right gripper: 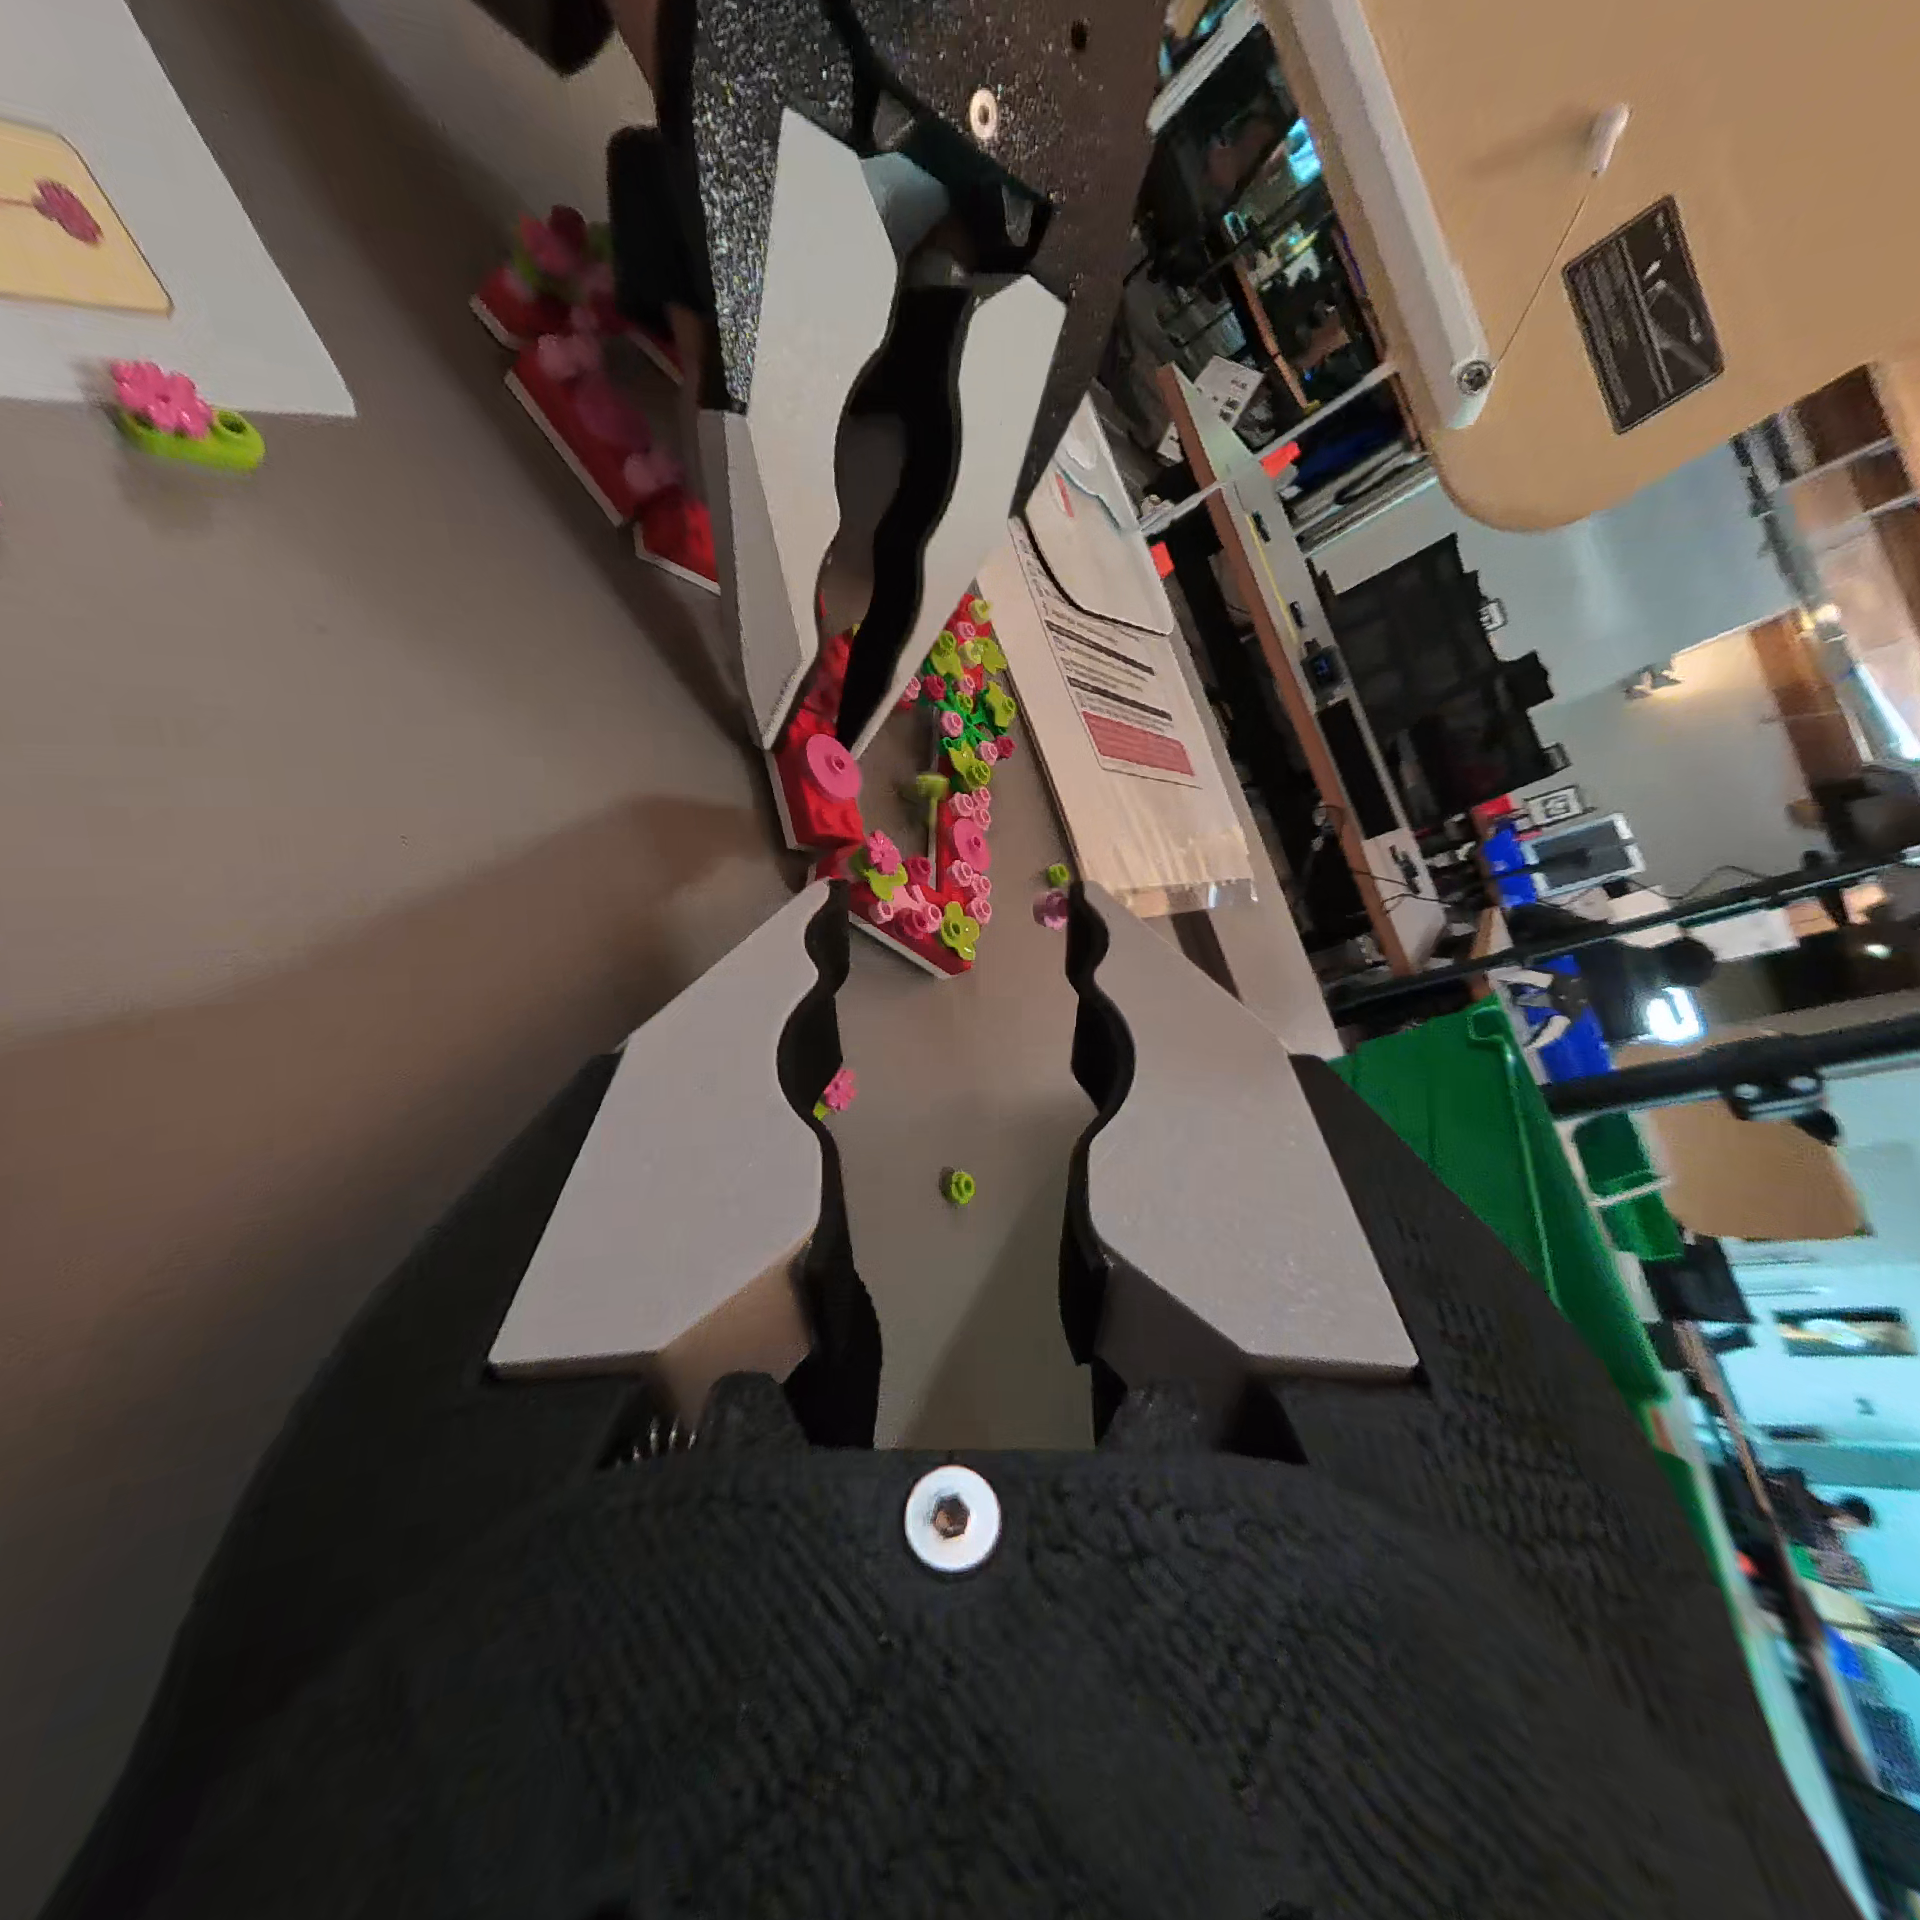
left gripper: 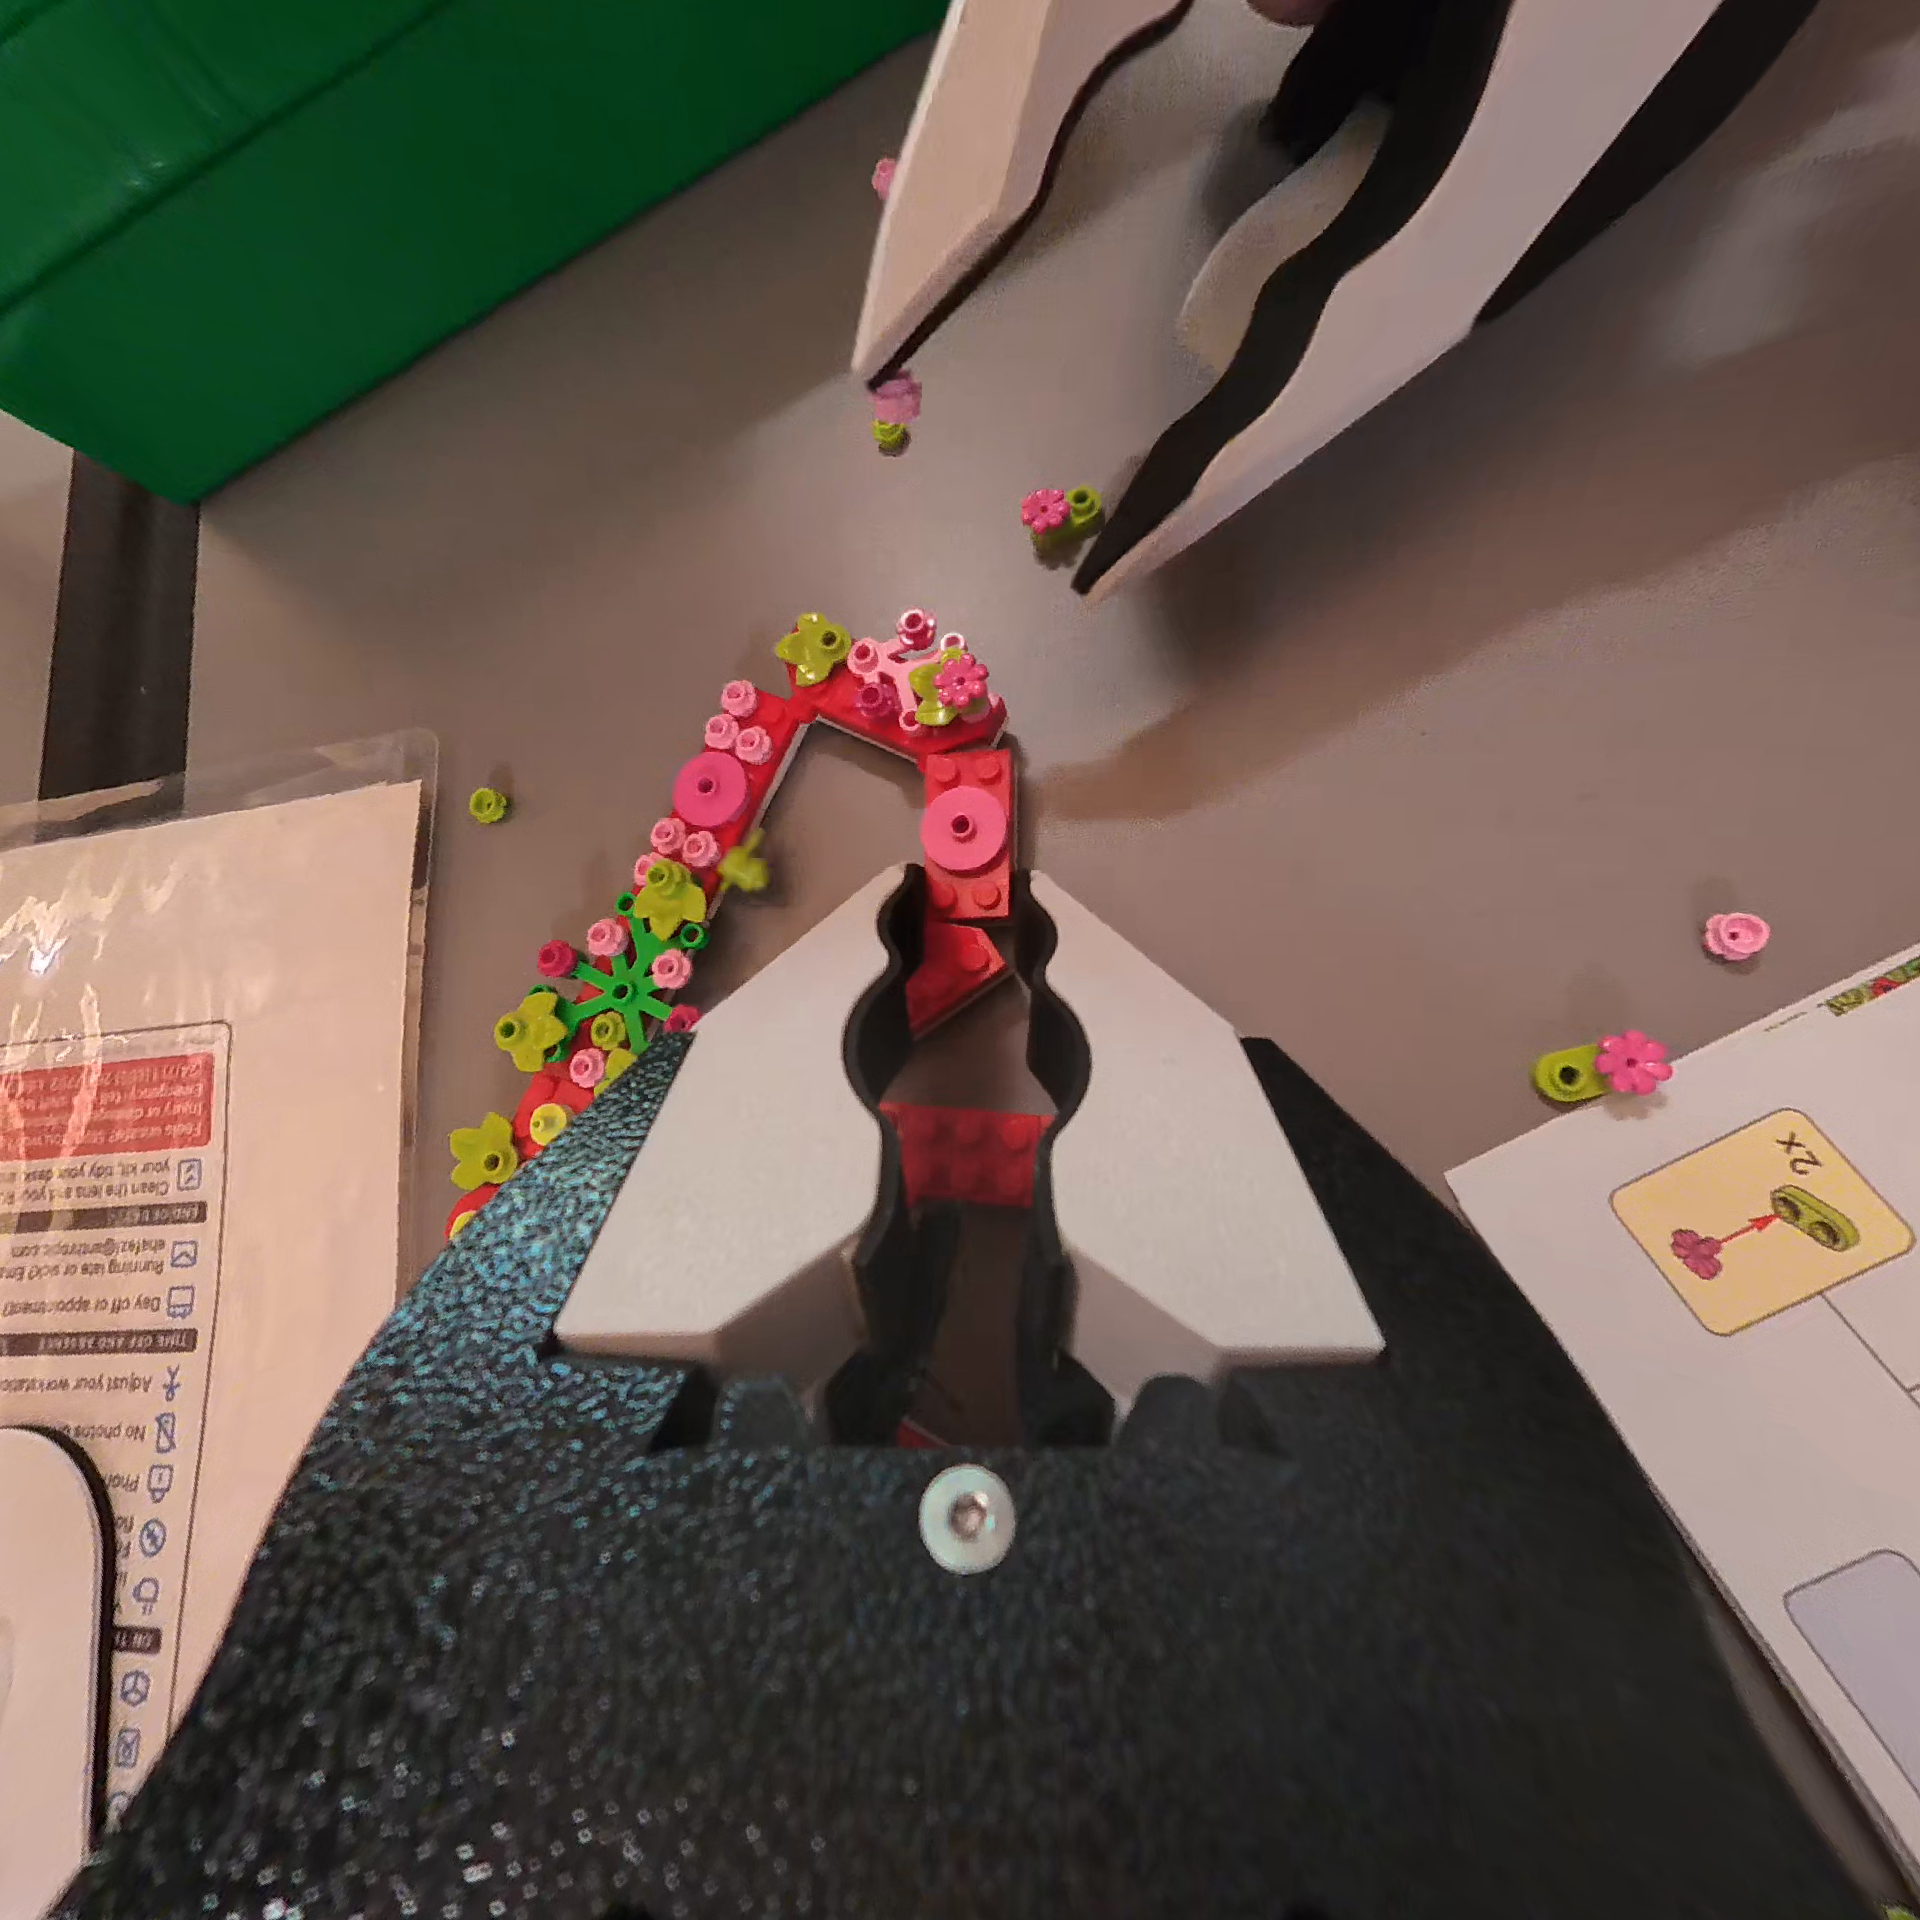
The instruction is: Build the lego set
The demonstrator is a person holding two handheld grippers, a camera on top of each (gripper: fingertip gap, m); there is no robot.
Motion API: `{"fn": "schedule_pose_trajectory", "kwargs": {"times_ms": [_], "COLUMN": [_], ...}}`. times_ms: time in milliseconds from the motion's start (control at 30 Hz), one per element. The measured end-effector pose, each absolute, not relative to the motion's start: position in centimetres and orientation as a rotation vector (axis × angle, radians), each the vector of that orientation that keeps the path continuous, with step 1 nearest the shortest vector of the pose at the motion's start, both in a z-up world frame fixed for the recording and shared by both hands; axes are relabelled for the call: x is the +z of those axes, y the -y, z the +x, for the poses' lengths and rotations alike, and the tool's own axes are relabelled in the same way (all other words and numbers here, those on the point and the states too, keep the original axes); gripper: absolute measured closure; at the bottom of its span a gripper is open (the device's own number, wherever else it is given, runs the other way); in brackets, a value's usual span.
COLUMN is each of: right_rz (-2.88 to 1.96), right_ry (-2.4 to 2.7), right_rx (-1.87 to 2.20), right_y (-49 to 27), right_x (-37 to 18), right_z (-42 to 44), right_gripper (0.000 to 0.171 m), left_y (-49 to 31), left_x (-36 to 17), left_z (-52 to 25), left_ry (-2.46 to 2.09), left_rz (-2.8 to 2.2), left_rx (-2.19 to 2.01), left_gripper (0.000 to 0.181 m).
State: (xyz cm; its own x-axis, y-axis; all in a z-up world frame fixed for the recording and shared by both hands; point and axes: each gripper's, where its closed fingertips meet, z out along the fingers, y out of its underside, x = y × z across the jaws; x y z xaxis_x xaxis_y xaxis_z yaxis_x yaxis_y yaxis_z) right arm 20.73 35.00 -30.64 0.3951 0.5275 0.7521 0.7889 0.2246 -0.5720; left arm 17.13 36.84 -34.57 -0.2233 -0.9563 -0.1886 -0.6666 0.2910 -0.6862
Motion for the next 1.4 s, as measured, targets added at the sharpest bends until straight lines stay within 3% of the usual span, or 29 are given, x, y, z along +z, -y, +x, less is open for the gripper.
{"fn": "schedule_pose_trajectory", "kwargs": {"times_ms": [733,1300,1400], "right_rz": [-1.518,-1.442,-1.395], "right_ry": [1.447,1.553,1.568], "right_rx": [-0.165,-0.355,-0.412], "right_y": [-35.4,-36.4,-36.4], "right_x": [-33.8,-33.7,-33.6], "right_z": [17.5,17.6,17.7], "right_gripper": [0.141,0.144,0.152], "left_y": [-36.5,-36.6,-36.3], "left_x": [-34.4,-33.4,-33.4], "left_z": [17.2,17.1,17.1], "left_ry": [-1.976,-1.917,-1.921], "left_rz": [-1.442,-1.475,-1.479], "left_rx": [-0.666,-0.777,-0.797], "left_gripper": [0.166,0.162,0.162]}}
